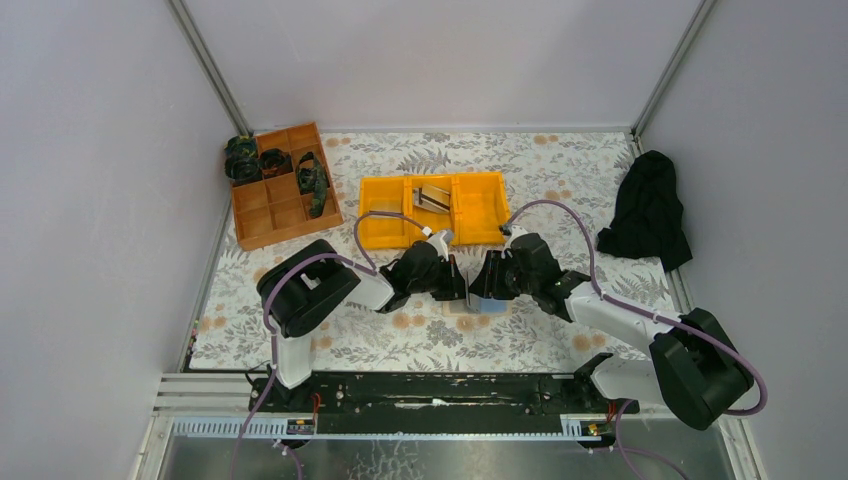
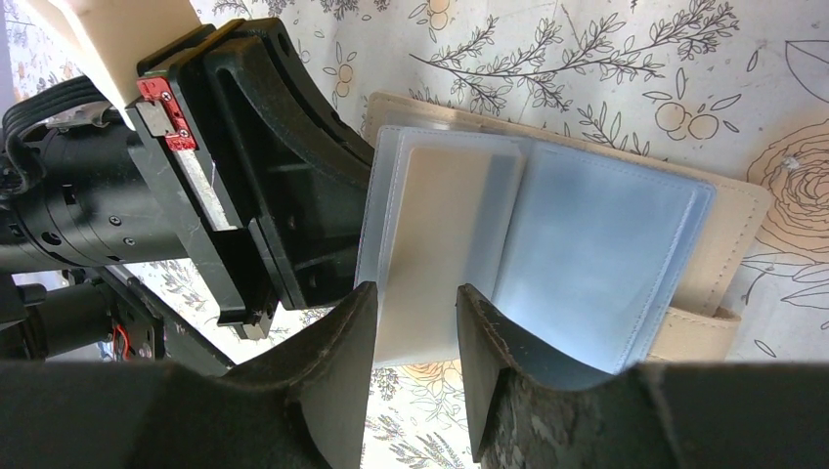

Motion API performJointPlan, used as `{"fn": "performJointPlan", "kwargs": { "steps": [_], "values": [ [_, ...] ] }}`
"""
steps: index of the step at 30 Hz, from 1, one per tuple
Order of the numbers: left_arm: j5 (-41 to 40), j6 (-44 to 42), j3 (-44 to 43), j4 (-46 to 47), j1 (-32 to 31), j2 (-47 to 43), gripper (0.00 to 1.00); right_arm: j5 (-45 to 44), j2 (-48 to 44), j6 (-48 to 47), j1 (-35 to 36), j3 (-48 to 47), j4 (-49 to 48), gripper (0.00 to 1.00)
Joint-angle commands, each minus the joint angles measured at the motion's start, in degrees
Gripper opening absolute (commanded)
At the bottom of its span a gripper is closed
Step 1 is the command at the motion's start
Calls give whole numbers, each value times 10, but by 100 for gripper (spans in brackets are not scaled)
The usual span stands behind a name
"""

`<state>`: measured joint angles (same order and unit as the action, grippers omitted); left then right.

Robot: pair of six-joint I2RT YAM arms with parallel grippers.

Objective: Take the credit cards out of the card holder

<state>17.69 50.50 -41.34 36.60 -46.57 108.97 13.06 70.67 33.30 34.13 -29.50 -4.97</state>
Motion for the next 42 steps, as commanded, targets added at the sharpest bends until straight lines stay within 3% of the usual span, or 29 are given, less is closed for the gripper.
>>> {"fn": "performJointPlan", "kwargs": {
  "steps": [1,20,28,42],
  "values": [
    [-2,-18,3,-31,-5,23,0,-3,-7,-8,6,-16,-12,44],
    [-2,-17,8,-29,-5,13,0,-38,-13,-23,6,-17,21,44],
    [0,-15,11,-23,-5,20,0,4,-16,-5,8,-19,-10,44],
    [1,-14,10,-20,-5,23,0,-5,17,-4,36,-40,-18,44]
  ]
}}
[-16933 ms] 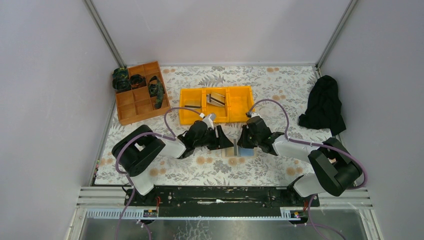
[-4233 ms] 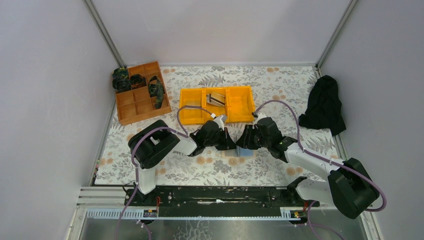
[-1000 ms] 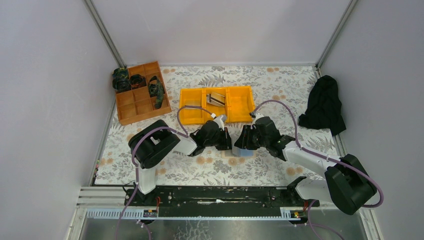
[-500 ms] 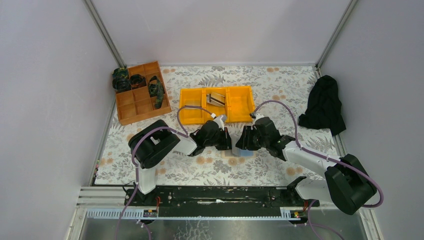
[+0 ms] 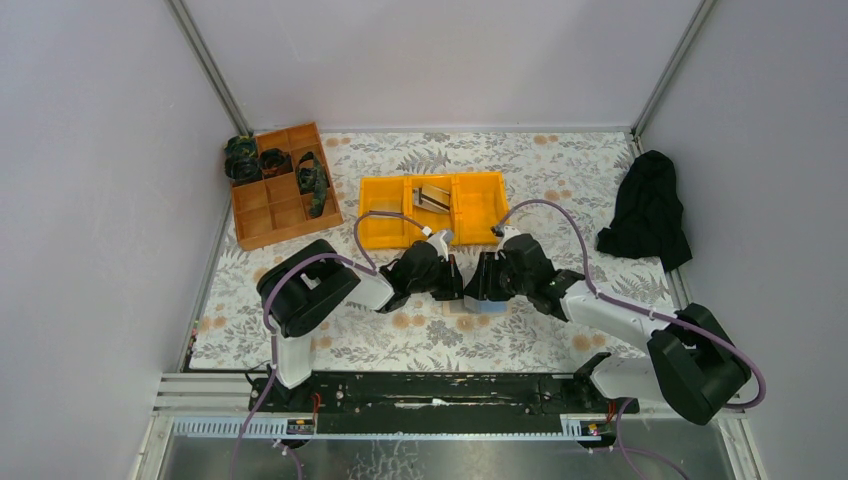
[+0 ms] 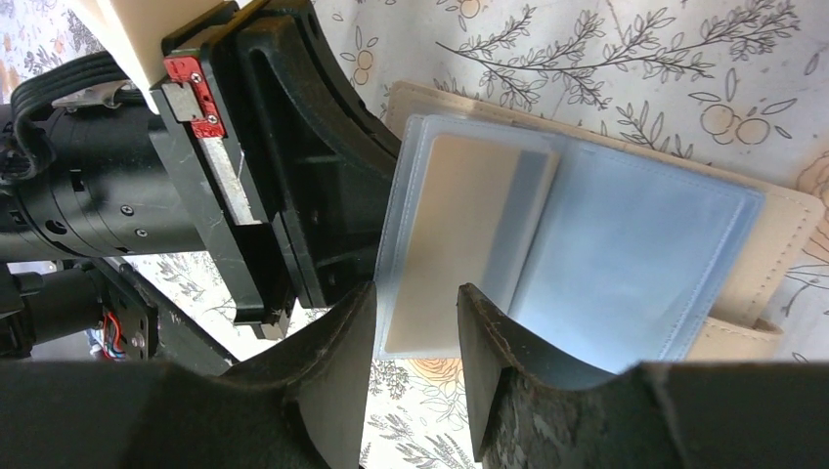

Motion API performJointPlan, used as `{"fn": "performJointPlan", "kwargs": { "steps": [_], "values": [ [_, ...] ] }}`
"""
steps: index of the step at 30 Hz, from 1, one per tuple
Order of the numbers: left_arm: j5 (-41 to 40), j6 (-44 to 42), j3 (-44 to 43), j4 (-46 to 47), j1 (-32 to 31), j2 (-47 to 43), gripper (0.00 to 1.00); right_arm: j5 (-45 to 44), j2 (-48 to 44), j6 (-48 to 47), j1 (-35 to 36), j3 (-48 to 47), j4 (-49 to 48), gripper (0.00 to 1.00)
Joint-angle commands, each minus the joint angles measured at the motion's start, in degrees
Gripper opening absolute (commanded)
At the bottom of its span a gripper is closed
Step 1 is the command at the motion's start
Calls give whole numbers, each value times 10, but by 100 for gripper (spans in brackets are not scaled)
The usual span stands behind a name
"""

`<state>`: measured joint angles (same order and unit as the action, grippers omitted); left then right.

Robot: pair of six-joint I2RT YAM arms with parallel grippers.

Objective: Take the credit cards out of the card holder

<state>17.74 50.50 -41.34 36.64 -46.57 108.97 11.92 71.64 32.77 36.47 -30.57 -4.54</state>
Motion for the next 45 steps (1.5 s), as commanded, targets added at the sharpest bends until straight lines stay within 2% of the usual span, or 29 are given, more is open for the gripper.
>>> {"fn": "performJointPlan", "kwargs": {
  "steps": [1,45],
  "values": [
    [2,-14,10,-20,-5,23,0,6,10,2,13,-30,-23,44],
    [6,-15,9,-20,-4,21,0,-81,-2,-20,5,-23,33,44]
  ]
}}
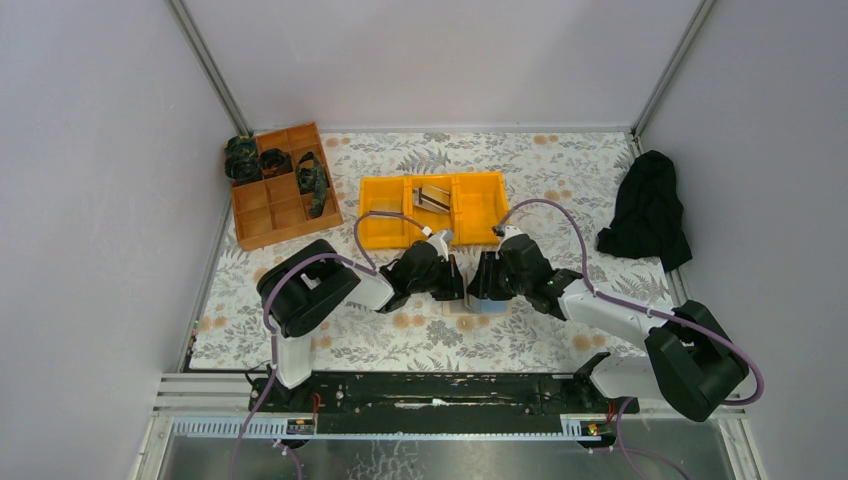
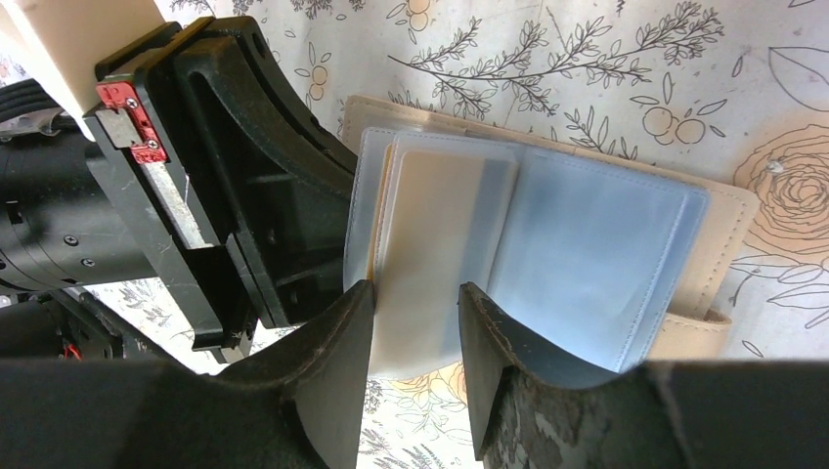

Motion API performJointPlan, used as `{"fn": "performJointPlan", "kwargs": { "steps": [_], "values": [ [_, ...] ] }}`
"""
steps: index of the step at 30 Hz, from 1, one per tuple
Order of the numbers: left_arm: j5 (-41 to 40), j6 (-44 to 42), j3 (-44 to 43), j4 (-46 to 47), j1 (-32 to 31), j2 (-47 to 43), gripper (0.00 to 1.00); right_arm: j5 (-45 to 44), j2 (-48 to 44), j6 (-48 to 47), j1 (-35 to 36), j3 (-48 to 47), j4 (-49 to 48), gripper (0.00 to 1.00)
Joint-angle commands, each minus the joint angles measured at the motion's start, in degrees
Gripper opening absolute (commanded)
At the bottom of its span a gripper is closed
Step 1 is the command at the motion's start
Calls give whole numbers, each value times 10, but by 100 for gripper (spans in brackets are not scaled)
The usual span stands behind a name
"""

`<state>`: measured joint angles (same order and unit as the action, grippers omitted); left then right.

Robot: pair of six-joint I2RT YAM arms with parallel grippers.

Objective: Take the credit cards out of the card holder

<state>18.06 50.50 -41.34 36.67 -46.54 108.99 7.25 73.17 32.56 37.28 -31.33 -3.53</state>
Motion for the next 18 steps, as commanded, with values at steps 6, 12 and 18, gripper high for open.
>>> {"fn": "performJointPlan", "kwargs": {
  "steps": [6,12,18],
  "values": [
    [3,-13,12,-19,-4,19,0,-30,-27,-25,-22,-9,31,44],
    [-4,-12,19,-24,-3,-2,0,-26,-38,-29,-36,-3,37,44],
    [-49,-31,19,-91,-4,-38,0,-27,-51,-33,-45,3,46,44]
  ]
}}
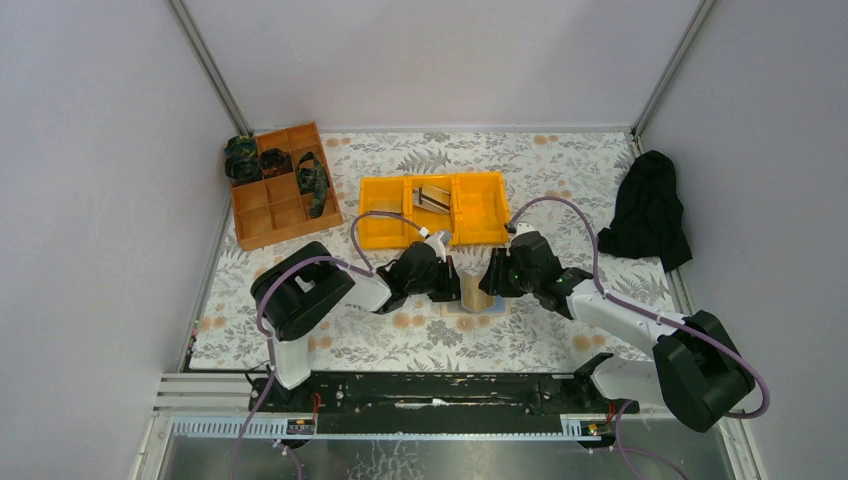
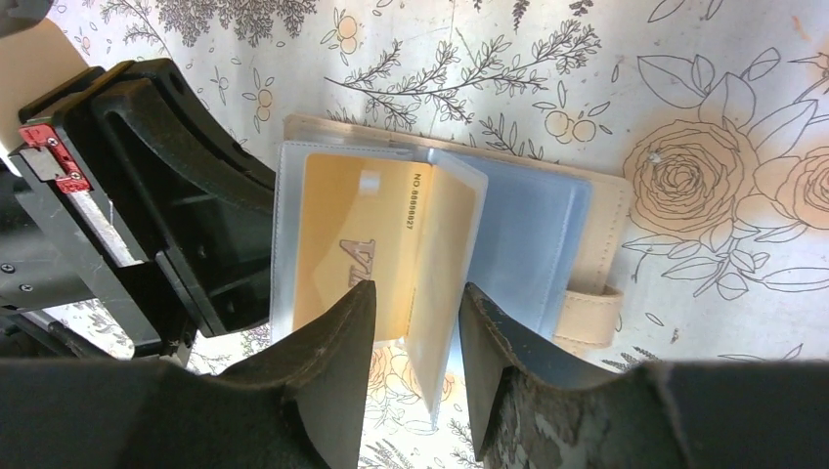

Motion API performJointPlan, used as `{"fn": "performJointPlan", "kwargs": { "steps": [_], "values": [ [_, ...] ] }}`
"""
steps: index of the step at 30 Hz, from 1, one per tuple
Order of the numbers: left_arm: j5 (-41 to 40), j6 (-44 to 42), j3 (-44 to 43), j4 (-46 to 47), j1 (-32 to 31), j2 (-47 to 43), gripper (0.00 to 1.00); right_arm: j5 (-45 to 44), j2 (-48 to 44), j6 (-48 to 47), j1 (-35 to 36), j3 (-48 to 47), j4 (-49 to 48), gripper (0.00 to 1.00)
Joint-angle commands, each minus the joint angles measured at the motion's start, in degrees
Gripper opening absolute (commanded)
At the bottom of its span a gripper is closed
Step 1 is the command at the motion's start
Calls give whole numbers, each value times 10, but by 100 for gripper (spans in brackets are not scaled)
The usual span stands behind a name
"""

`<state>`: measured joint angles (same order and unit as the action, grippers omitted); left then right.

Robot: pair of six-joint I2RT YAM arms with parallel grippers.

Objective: Take the credit cards out of the card holder

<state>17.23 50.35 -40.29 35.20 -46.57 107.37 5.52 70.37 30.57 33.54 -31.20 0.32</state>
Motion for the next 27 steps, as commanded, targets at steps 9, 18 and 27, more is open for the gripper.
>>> {"fn": "performJointPlan", "kwargs": {
  "steps": [9,18,27],
  "values": [
    [-94,-48,21,-134,-4,-72,0,-36,-52,-22,-21,-4,37,44],
    [-157,-75,26,-199,-4,-137,0,2,-13,-31,-20,-36,1,42],
    [-233,-93,20,-277,-4,-182,0,25,72,-15,12,-91,-36,42]
  ]
}}
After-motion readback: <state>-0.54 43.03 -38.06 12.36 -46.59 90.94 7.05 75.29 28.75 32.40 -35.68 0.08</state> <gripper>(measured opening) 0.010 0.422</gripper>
